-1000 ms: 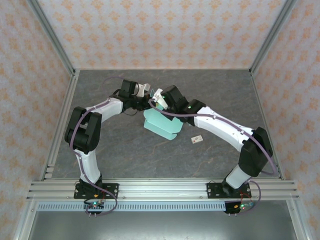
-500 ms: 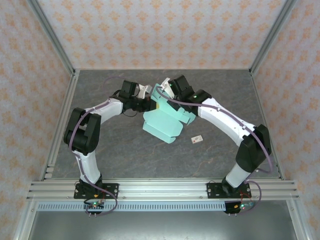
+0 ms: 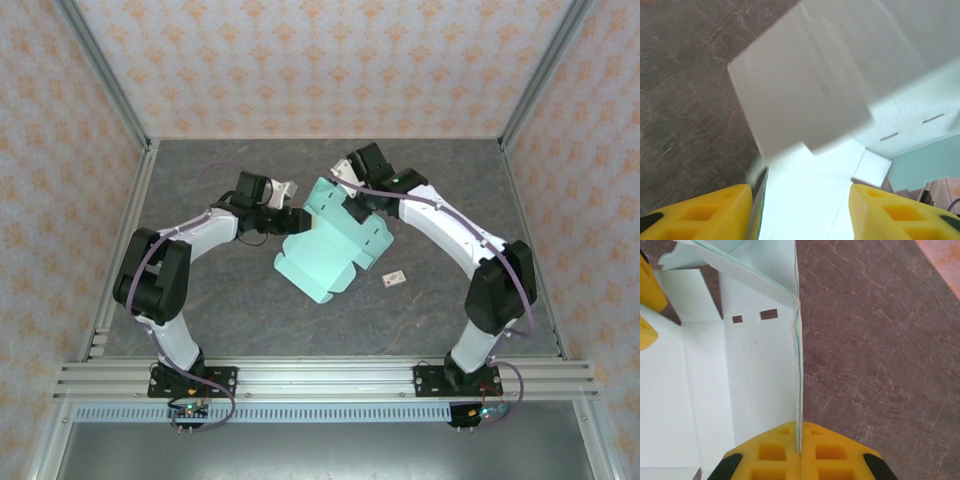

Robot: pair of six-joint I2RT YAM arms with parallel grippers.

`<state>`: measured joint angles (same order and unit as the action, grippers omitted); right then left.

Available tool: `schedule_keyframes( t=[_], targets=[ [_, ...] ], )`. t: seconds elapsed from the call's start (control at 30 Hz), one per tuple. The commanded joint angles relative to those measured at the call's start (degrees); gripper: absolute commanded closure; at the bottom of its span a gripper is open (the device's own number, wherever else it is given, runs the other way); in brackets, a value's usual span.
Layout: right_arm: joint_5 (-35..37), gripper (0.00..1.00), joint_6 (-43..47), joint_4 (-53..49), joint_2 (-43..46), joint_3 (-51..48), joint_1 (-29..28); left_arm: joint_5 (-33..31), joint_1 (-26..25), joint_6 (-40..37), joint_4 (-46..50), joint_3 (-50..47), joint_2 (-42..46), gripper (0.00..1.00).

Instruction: Fold the paper box

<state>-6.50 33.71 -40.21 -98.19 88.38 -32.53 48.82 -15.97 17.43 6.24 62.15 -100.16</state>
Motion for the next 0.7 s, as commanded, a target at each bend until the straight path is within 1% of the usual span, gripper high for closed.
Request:
schedule_keyframes(
  t=[0.0,0.1,0.17,0.23,0.3,0.47,0.57,0.67],
  targets=[
    [-2.1,1.00,4.2,-4.3,-3.4,3.6,0.5,-10.3,1.3,-1.5,4.9,-2.3,3.6,0.42],
    [-0.6,1.00,6.5,-4.5,-6.0,5.2,0.5,-21.6,1.7,-1.8,7.7,-5.6,7.3,0.42],
    [1.2,1.00,7.4,-2.9,-7.2,5.4,0.4,-25.0,1.7,-1.8,8.2,-7.8,10.4,0.42],
    [3.2,1.00,8.8,-0.3,-7.9,4.7,0.2,-26.1,1.7,-1.1,7.5,-10.0,13.7,0.41],
    [6.8,1.00,10.7,2.3,-8.9,4.2,-0.6,-26.5,1.7,-0.6,7.3,-11.6,16.2,0.41],
    [13.3,1.00,14.1,7.9,-10.5,3.1,-2.3,-27.5,1.7,0.5,7.5,-13.3,18.3,0.41],
    [18.7,1.00,16.8,13.9,-10.8,0.6,-4.1,-28.1,1.7,1.7,6.2,-14.8,19.6,0.41],
    [25.0,1.00,21.6,22.4,-10.9,-3.2,-6.4,-29.0,1.8,2.3,5.8,-15.5,20.1,0.41]
  ],
)
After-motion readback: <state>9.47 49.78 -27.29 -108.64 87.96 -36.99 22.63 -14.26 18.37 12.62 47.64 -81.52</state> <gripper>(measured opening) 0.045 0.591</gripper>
